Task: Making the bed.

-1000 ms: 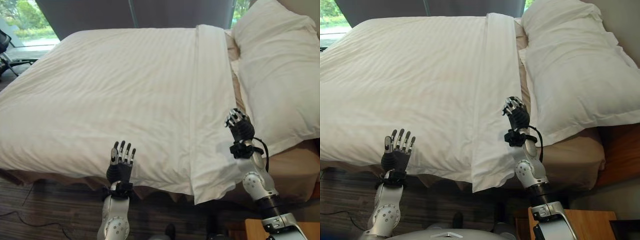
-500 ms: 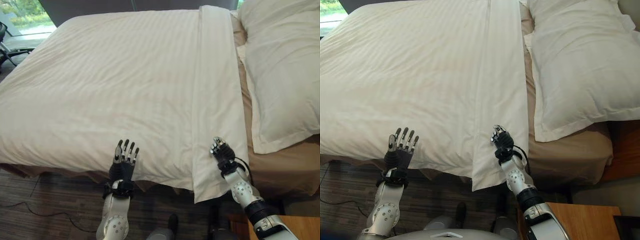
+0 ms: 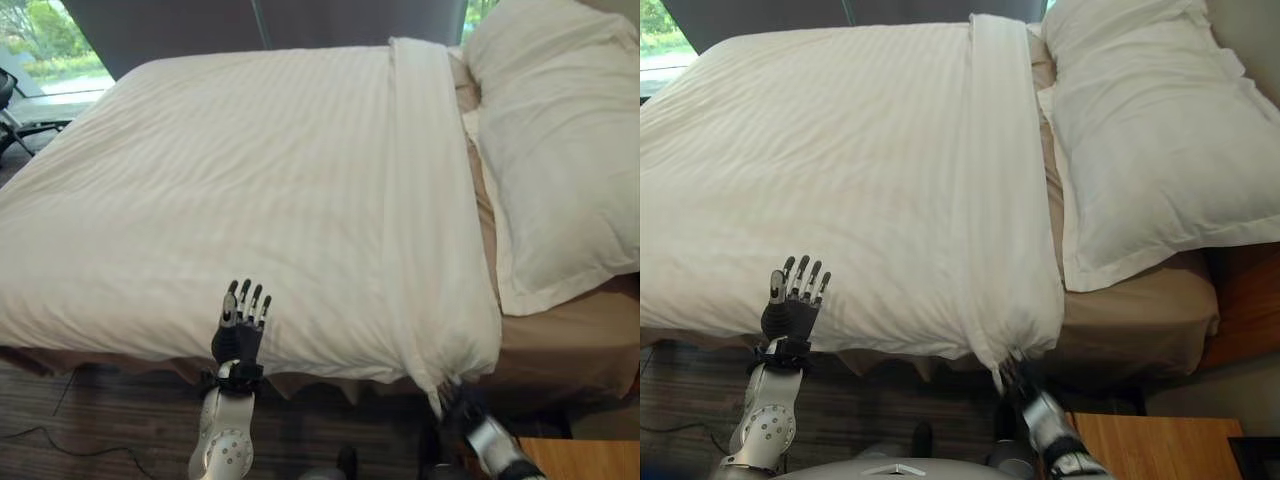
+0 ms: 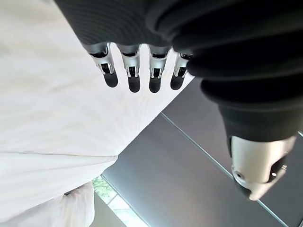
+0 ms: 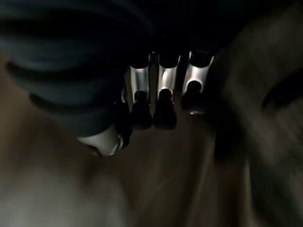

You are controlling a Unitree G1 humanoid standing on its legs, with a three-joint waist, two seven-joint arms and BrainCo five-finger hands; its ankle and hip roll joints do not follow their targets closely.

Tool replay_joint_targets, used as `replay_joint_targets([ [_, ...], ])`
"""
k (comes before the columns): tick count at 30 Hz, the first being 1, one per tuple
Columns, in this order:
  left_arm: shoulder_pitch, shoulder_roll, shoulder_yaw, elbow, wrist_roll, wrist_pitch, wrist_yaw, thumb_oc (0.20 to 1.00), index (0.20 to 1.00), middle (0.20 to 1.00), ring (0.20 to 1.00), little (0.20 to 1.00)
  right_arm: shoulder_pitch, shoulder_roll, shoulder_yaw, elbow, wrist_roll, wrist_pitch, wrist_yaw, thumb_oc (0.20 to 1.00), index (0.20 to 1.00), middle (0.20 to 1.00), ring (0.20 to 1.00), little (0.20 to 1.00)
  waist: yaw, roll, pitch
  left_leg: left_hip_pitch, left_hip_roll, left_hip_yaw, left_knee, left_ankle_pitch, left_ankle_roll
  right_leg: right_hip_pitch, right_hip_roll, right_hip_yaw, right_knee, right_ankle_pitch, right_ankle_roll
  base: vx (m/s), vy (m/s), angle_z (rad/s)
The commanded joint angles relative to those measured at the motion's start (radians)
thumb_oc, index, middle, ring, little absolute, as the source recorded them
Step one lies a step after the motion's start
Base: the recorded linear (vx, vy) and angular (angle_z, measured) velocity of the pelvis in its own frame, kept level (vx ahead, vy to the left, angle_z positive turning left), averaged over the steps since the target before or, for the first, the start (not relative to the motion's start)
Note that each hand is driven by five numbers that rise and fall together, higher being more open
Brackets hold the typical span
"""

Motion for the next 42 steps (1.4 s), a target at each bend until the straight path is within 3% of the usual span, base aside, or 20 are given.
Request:
replay_joint_targets([
  [1,-0.021,0.024,0.038,-0.043,0.042,-0.043,-0.038,1.000,1.000,1.000,1.000,1.000,0.061,-0.124,-0.081,0.100,-0.008,-0.025,-0.071,0.200,0.200,0.200,0.200,0.200,-0.044,-0.034,-0.011,-0.026,0.003,0.054,0.009,0.012,-0.026,0.130,-0.006,0.051,0.015,-0.166,0.037,0.03,0.011,-0.23],
  [4,-0.037,0.029,0.026,-0.044,0.057,-0.053,-0.035,1.000,1.000,1.000,1.000,1.000,0.087,-0.167,-0.169,0.099,0.062,-0.046,-0.086,0.200,0.200,0.200,0.200,0.200,-0.072,-0.043,-0.020,-0.017,0.007,0.066,0.009,0.004,-0.024,0.130,-0.006,0.066,0.015,-0.166,0.039,0.01,0.015,-0.24],
  [8,-0.043,0.030,0.024,-0.044,0.063,-0.054,-0.033,1.000,1.000,1.000,1.000,1.000,0.093,-0.176,-0.188,0.092,0.080,-0.051,-0.087,0.200,0.200,0.200,0.200,0.200,-0.082,-0.047,-0.022,-0.015,0.007,0.070,0.009,0.002,-0.024,0.130,-0.006,0.070,0.015,-0.165,0.040,0.00,0.012,-0.15],
  [9,-0.059,0.030,0.029,-0.033,0.078,-0.063,-0.026,1.000,1.000,1.000,1.000,1.000,0.086,-0.196,-0.231,0.032,0.148,-0.089,-0.109,0.200,0.200,0.200,0.200,0.200,-0.107,-0.054,-0.031,-0.008,0.010,0.084,0.009,-0.004,-0.023,0.127,-0.006,0.089,0.015,-0.161,0.044,-0.01,0.059,-0.05],
  [10,-0.062,0.024,0.043,-0.024,0.086,-0.068,-0.021,1.000,1.000,1.000,1.000,1.000,0.093,-0.195,-0.242,-0.103,0.127,-0.144,-0.154,0.200,0.200,0.200,0.200,0.200,-0.116,-0.055,-0.036,-0.001,0.012,0.102,0.009,-0.008,-0.022,0.125,-0.003,0.107,0.015,-0.158,0.045,-0.05,0.086,-0.22],
  [11,-0.063,0.012,0.067,-0.022,0.105,-0.081,-0.013,1.000,1.000,1.000,1.000,1.000,0.117,-0.192,-0.243,-0.400,0.009,-0.223,-0.222,0.200,0.200,0.200,0.200,0.200,-0.135,-0.054,-0.042,-0.001,0.014,0.122,0.009,0.000,-0.019,0.114,-0.002,0.124,0.015,-0.142,0.045,-0.01,0.079,-0.40],
  [14,-0.066,0.005,0.070,-0.005,0.119,-0.081,-0.015,1.000,1.000,1.000,1.000,1.000,0.126,-0.189,-0.254,-0.604,-0.118,-0.261,-0.284,0.200,0.200,0.200,0.200,0.200,-0.144,-0.054,-0.049,0.014,0.014,0.134,0.009,-0.016,-0.015,0.118,-0.001,0.138,0.015,-0.147,0.049,-0.01,0.051,-0.49],
  [15,-0.075,0.001,0.052,0.007,0.131,-0.070,-0.018,1.000,1.000,1.000,1.000,1.000,0.100,-0.193,-0.252,-0.810,-0.217,-0.289,-0.311,0.200,0.200,0.200,0.200,0.200,-0.153,-0.052,-0.052,0.013,0.015,0.146,0.009,-0.008,-0.010,0.108,-0.002,0.150,0.015,-0.132,0.048,-0.02,0.036,-0.19],
  [16,-0.076,0.001,0.052,0.007,0.131,-0.069,-0.018,1.000,1.000,1.000,1.000,1.000,0.104,-0.189,-0.254,-0.820,-0.223,-0.283,-0.316,0.200,0.200,0.200,0.200,0.200,-0.151,-0.051,-0.054,0.017,0.015,0.146,0.009,-0.019,-0.009,0.112,-0.002,0.151,0.015,-0.141,0.049,-0.02,0.042,-0.23],
  [17,-0.077,0.003,0.044,0.002,0.140,-0.067,-0.019,1.000,1.000,1.000,1.000,1.000,0.091,-0.185,-0.251,-0.870,-0.261,-0.289,-0.323,0.391,0.391,0.391,0.391,0.391,-0.150,-0.052,-0.056,0.019,0.015,0.151,0.009,-0.020,-0.007,0.110,-0.001,0.156,0.015,-0.138,0.049,0.02,0.024,-0.24],
  [18,-0.080,0.004,0.033,0.006,0.147,-0.060,-0.023,1.000,1.000,1.000,1.000,1.000,0.073,-0.187,-0.232,-0.948,-0.310,-0.292,-0.315,1.000,1.000,1.000,1.000,1.000,-0.150,-0.052,-0.055,0.023,0.014,0.156,0.009,-0.021,-0.004,0.110,-0.002,0.161,0.015,-0.137,0.049,-0.03,0.025,-0.19],
  [22,-0.057,-0.012,-0.011,-0.005,0.139,-0.031,-0.064,1.000,1.000,1.000,1.000,1.000,0.037,-0.177,-0.178,-1.229,-0.531,-0.301,-0.279,1.000,1.000,1.000,1.000,1.000,-0.143,-0.050,-0.058,0.030,0.009,0.162,0.009,-0.021,0.006,0.112,-0.005,0.170,0.017,-0.134,0.049,-0.03,0.021,-0.02],
  [24,-0.045,-0.010,-0.028,-0.001,0.149,-0.023,-0.070,1.000,1.000,1.000,1.000,1.000,0.031,-0.165,-0.152,-1.278,-0.564,-0.299,-0.260,1.000,1.000,1.000,1.000,1.000,-0.140,-0.051,-0.055,0.026,0.008,0.162,0.009,-0.009,0.008,0.109,-0.007,0.169,0.018,-0.124,0.048,-0.02,0.022,-0.06],
  [28,-0.004,-0.010,-0.101,0.013,0.151,0.006,-0.081,1.000,1.000,1.000,1.000,1.000,0.036,-0.105,-0.016,-1.313,-0.531,-0.289,-0.184,1.000,1.000,1.000,1.000,1.000,-0.136,-0.048,-0.053,0.034,-0.001,0.151,0.009,-0.017,0.013,0.122,-0.013,0.159,0.022,-0.131,0.051,-0.04,0.029,0.02],
  [33,0.075,0.005,-0.203,0.017,0.244,0.047,-0.048,1.000,1.000,1.000,1.000,1.000,0.132,-0.036,0.263,-1.246,-0.404,-0.208,-0.046,1.000,1.000,1.000,1.000,1.000,-0.122,-0.051,-0.036,0.032,-0.011,0.143,0.009,-0.008,0.019,0.124,-0.019,0.148,0.029,-0.125,0.055,-0.05,0.025,0.07],
  [39,0.091,0.022,-0.247,0.021,0.291,0.050,-0.042,1.000,1.000,1.000,1.000,1.000,0.149,-0.055,0.343,-1.267,-0.425,-0.191,-0.020,1.000,1.000,1.000,1.000,1.000,-0.109,-0.048,-0.014,0.029,-0.014,0.148,0.010,-0.006,0.030,0.073,-0.019,0.147,0.132,-0.140,0.067,-0.06,0.017,0.00],
  [40,0.058,0.045,-0.263,0.026,0.304,0.042,-0.036,1.000,1.000,1.000,1.000,1.000,0.141,-0.063,0.348,-1.274,-0.433,-0.194,-0.035,1.000,1.000,1.000,1.000,1.000,-0.127,-0.044,0.007,0.010,-0.017,0.119,0.031,0.000,0.031,0.028,0.008,0.210,0.241,-0.169,0.071,-0.07,0.008,0.02],
  [41,0.058,0.045,-0.263,0.026,0.304,0.042,-0.036,1.000,1.000,1.000,1.000,1.000,0.141,-0.063,0.348,-1.274,-0.433,-0.194,-0.035,1.000,1.000,1.000,1.000,1.000,-0.127,-0.044,0.007,0.009,-0.017,0.119,0.031,0.000,0.031,0.027,0.008,0.210,0.241,-0.170,0.071,-0.12,-0.019,0.29],
  [42,0.030,0.066,-0.262,0.028,0.326,0.024,-0.025,1.000,1.000,1.000,1.000,1.000,0.138,-0.076,0.341,-1.277,-0.446,-0.198,-0.053,1.000,1.000,1.000,1.000,1.000,-0.147,-0.038,0.009,-0.010,-0.021,0.065,0.036,0.009,0.028,0.016,0.049,0.309,0.286,-0.197,0.066,-0.06,-0.067,0.47],
])
